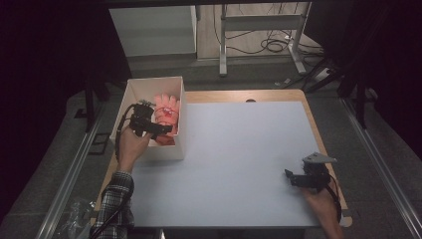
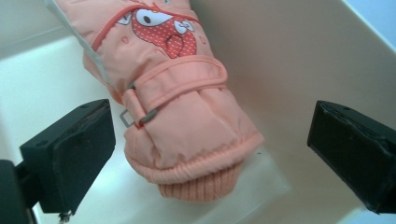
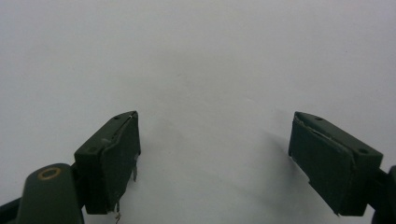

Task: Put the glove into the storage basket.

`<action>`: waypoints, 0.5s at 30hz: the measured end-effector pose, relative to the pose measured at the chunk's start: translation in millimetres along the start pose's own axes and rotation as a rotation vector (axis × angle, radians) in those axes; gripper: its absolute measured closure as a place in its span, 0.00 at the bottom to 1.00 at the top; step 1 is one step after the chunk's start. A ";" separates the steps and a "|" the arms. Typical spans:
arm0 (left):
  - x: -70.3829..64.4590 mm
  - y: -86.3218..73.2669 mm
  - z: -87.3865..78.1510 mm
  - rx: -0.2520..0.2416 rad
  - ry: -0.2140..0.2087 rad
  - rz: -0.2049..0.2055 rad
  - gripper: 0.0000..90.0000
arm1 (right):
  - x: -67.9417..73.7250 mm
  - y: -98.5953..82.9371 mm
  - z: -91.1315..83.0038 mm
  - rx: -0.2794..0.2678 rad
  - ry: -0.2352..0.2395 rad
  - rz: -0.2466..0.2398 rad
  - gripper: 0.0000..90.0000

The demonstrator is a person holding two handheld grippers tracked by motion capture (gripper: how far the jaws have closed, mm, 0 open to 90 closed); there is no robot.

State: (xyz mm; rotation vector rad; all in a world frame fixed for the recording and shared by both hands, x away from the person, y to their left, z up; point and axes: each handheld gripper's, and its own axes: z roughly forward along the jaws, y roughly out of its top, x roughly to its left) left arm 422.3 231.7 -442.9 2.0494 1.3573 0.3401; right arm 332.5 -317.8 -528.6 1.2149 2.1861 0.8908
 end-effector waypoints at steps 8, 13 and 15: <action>-6.4 -7.9 -8.4 -0.043 -0.037 0.040 0.01 | 0.1 0.0 0.0 0.000 0.000 0.000 0.19; -10.0 -13.1 -13.4 -0.055 -0.046 0.066 0.00 | 0.1 0.0 0.0 0.000 -0.001 -0.001 0.19; -11.1 -15.0 -15.1 -0.056 -0.053 0.070 0.00 | 0.1 0.0 0.0 0.000 -0.001 -0.001 0.19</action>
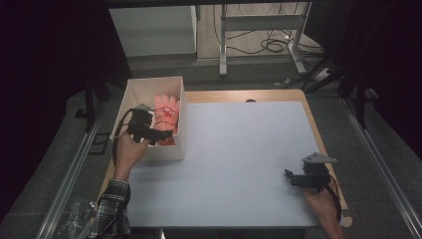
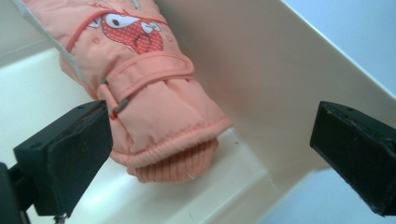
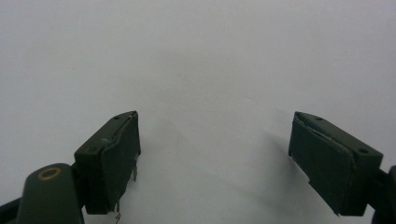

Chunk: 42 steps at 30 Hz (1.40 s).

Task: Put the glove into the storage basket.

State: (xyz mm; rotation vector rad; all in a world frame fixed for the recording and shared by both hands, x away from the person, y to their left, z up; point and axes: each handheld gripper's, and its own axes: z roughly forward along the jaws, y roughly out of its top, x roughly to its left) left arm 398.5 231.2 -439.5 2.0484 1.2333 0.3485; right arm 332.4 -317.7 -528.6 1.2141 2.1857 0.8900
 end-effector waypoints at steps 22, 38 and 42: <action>-17.7 -27.3 -15.9 -0.029 -0.033 0.030 0.00 | 0.6 0.1 -0.4 0.002 -0.003 -0.003 0.19; -33.9 -48.7 -23.6 -0.089 -0.108 0.061 0.01 | 0.6 0.2 -0.5 0.002 -0.004 -0.004 0.19; -39.9 -54.1 -22.5 -0.089 -0.118 0.065 0.01 | 0.8 0.2 -0.5 0.001 -0.004 -0.003 0.19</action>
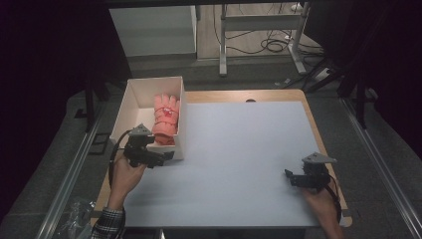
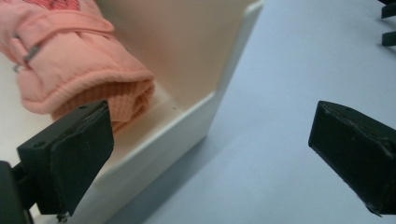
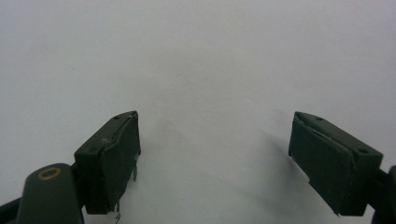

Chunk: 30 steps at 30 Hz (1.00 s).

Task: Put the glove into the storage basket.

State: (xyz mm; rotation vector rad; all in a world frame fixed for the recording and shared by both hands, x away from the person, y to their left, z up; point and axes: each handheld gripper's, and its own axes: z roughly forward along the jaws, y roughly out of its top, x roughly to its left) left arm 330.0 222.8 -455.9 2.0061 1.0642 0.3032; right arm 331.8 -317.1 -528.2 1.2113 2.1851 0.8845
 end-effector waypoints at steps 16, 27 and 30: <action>-38.9 -13.1 12.3 0.002 -0.050 0.057 0.01 | 0.3 0.0 0.1 -0.002 -0.002 -0.002 0.19; -61.9 -20.1 36.1 0.012 -0.090 0.098 0.01 | 0.2 0.0 0.1 -0.002 -0.002 -0.001 0.19; -67.4 -22.1 45.7 0.016 -0.099 0.113 0.01 | 0.2 0.0 0.1 -0.002 -0.001 -0.001 0.19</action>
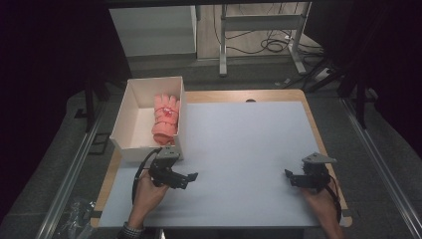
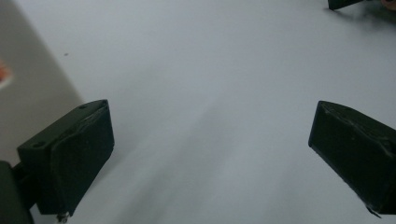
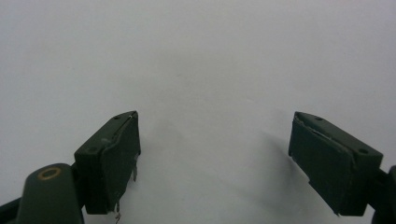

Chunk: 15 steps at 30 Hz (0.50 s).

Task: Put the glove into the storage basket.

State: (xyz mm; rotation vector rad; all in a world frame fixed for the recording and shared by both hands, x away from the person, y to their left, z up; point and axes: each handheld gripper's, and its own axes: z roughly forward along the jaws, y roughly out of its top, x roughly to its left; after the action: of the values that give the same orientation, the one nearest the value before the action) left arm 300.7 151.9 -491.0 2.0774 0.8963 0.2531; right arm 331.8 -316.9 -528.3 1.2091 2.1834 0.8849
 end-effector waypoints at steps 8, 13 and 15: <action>-9.7 -4.3 29.2 0.017 -0.026 0.035 0.01 | 0.0 0.0 0.0 0.000 0.000 -0.001 0.19; -12.4 -8.1 43.0 0.045 -0.022 0.054 0.01 | -0.1 0.0 0.0 0.000 0.000 -0.001 0.19; -12.5 -10.3 48.2 0.055 -0.023 0.057 0.01 | -0.1 0.0 0.0 0.000 0.000 0.000 0.19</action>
State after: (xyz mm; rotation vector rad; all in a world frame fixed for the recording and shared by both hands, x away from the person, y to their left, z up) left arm 309.0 117.5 -527.5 2.1541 0.8402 0.2371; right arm 331.8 -316.9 -528.4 1.2083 2.1835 0.8854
